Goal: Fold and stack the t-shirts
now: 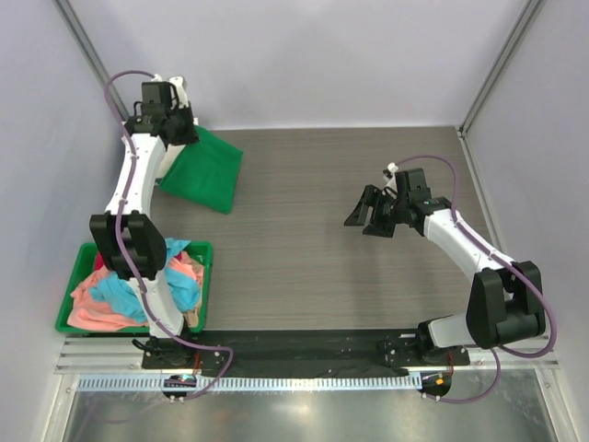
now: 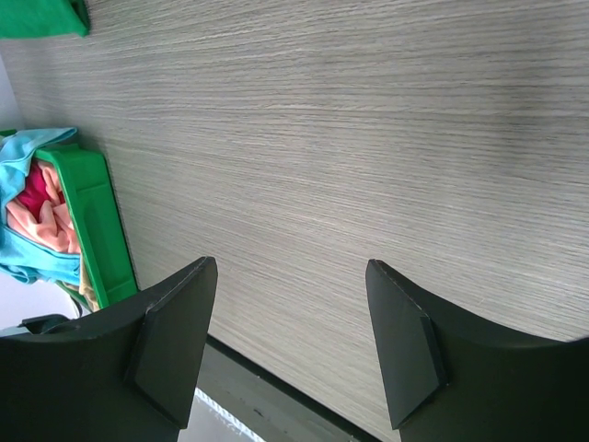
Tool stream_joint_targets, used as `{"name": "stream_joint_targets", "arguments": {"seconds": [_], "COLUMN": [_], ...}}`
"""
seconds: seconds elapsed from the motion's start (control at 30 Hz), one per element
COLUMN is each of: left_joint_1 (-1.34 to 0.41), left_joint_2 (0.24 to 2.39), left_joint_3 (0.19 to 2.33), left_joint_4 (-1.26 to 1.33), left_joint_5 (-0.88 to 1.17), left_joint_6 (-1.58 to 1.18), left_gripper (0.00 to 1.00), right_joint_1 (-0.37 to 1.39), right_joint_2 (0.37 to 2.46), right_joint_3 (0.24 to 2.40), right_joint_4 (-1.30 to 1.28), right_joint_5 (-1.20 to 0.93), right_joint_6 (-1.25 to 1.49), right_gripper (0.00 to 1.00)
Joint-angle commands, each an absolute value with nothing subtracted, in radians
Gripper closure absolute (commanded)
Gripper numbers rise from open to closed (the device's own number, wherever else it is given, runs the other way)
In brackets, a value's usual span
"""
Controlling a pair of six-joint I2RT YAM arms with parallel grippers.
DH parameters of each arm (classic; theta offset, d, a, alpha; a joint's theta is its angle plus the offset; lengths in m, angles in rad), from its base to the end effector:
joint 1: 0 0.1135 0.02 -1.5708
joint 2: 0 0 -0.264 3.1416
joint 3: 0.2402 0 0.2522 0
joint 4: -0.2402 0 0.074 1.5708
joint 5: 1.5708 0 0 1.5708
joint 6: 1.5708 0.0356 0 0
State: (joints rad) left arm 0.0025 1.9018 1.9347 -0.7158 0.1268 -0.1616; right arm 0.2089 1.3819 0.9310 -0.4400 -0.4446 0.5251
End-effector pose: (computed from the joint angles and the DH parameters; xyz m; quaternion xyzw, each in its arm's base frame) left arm 0.4335 -0.0034 0.3622 -0.0467 0.9004 -0.0911 0.4227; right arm 0.2744 0.0738 0.2375 0.0722 0.9197 0.3107 0.2290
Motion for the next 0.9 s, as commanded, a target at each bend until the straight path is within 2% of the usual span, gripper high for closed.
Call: {"name": "stream_joint_targets", "arguments": {"seconds": [0.0,0.87], "left_joint_1": [0.032,0.097], "left_joint_2": [1.830,1.887], "left_joint_3": [2.025,2.286], "left_joint_4": [-0.687,-0.653], "left_joint_5": [0.114,0.084], "left_joint_6": [-0.147,-0.176], "left_gripper": [1.00,1.00], "right_joint_1": [0.216,0.235], "right_joint_2": [1.381,1.410], "right_joint_3": [0.936,0.931], "right_joint_4": [-0.407,-0.399], "right_joint_5": [-0.462,-0.457], "right_joint_6": [0.528,0.523], "right_gripper": [0.28,0.28]}}
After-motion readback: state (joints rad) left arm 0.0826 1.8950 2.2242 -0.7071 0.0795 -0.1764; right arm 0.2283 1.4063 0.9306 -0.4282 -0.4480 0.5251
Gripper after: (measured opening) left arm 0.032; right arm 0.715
